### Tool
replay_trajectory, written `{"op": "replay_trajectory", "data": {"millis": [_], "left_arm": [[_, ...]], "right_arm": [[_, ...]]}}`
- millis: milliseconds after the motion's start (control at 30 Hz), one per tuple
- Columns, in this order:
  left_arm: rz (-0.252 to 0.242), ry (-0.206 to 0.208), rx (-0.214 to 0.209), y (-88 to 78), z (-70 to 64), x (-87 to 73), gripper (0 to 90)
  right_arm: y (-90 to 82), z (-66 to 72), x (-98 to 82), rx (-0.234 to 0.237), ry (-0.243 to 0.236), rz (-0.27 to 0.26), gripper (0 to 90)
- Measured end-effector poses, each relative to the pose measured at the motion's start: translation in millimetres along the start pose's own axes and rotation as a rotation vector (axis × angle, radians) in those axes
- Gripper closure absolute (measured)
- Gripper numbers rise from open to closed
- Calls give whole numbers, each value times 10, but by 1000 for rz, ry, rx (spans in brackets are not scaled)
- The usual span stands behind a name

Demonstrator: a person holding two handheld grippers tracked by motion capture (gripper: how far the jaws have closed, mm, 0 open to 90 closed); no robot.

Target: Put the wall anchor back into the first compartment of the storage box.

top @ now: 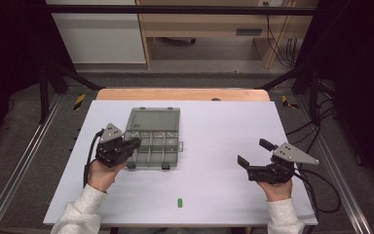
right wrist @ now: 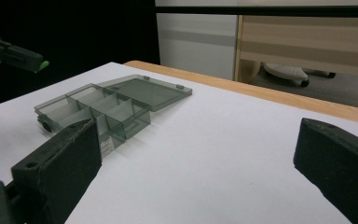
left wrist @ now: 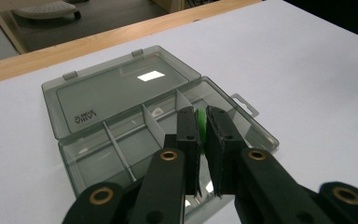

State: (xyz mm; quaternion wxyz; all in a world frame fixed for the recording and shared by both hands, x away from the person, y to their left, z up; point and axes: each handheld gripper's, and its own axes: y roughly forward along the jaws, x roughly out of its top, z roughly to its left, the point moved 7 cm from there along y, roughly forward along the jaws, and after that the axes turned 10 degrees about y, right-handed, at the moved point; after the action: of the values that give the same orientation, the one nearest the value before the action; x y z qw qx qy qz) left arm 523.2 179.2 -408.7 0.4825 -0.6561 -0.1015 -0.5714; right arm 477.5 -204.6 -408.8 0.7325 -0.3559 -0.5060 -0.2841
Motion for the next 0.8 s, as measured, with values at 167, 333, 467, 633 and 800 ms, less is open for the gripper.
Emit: {"op": "replay_trajectory", "data": {"millis": [167, 333, 467, 633, 800], "left_arm": [[2, 0, 8, 70, 123, 28, 828], [-1, -11, 23, 147, 233, 29, 828], [9, -18, 32, 222, 327, 2, 828], [38, -28, 50, 311, 437, -59, 828], [70, -21, 73, 400, 525, -140, 828]], "right_arm": [[0, -7, -1, -2, 2, 0, 14], [-1, -6, 1, -1, 1, -2, 14], [1, -3, 0, 1, 2, -2, 14], [3, -3, -1, 2, 1, -1, 14], [2, -4, -3, 1, 2, 1, 14]]}}
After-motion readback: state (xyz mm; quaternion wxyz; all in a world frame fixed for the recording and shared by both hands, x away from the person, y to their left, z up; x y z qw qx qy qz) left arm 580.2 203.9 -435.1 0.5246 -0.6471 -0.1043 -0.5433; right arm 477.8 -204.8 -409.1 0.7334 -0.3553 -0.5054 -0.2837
